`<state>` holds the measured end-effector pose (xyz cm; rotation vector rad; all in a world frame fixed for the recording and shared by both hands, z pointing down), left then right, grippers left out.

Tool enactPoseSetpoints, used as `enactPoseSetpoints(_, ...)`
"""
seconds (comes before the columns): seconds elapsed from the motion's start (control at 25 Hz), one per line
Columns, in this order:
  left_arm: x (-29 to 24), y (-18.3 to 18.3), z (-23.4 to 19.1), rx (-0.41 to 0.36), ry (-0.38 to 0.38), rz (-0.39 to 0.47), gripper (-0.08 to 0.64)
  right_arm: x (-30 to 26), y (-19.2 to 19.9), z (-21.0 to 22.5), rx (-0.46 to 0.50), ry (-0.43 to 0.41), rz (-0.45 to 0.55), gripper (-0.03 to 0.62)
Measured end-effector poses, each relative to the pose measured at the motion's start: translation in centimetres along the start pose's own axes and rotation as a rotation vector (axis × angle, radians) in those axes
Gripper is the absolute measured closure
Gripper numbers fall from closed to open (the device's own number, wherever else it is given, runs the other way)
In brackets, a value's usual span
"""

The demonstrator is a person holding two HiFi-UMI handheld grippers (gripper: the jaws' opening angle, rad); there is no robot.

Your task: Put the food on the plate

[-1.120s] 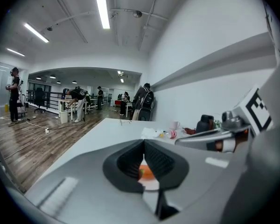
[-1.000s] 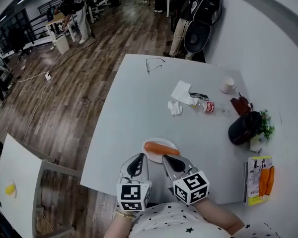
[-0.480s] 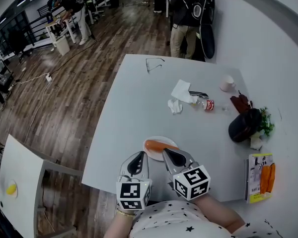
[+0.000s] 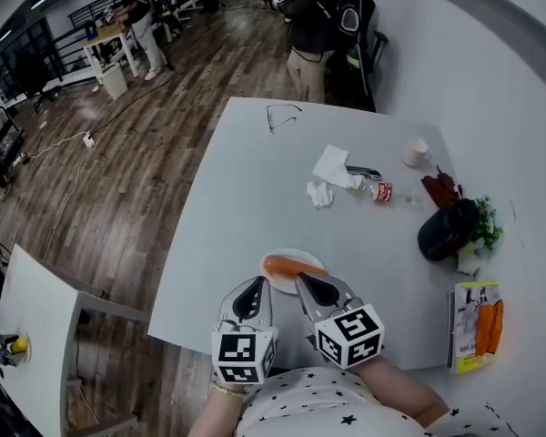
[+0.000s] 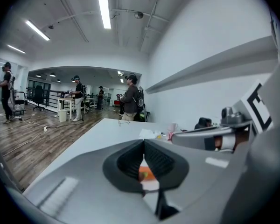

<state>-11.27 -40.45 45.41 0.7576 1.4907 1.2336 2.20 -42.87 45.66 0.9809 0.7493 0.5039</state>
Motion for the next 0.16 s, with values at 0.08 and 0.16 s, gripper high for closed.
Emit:
enactPoseSetpoints(0.08,0.04,0.01,-0.08,0.0,-0.002,0.0,0.552,-0.07,0.03,-0.09,0.003,-0.002,-0.003,0.594)
enactPoseSetpoints(0.16,0.07,0.0,-0.17,0.001,-0.005,0.001,0.552,-0.13,0.04,-0.16,0.007,-0.003,-0.006,0.594)
Point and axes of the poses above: the fingertips, and each gripper's own axes: x backward along the fingers, z to its right, y out of its underside, the point moved 7 cm from there along x, backward along the fingers, and after that the axes turned 9 degrees about -x, right-handed, at the moved point
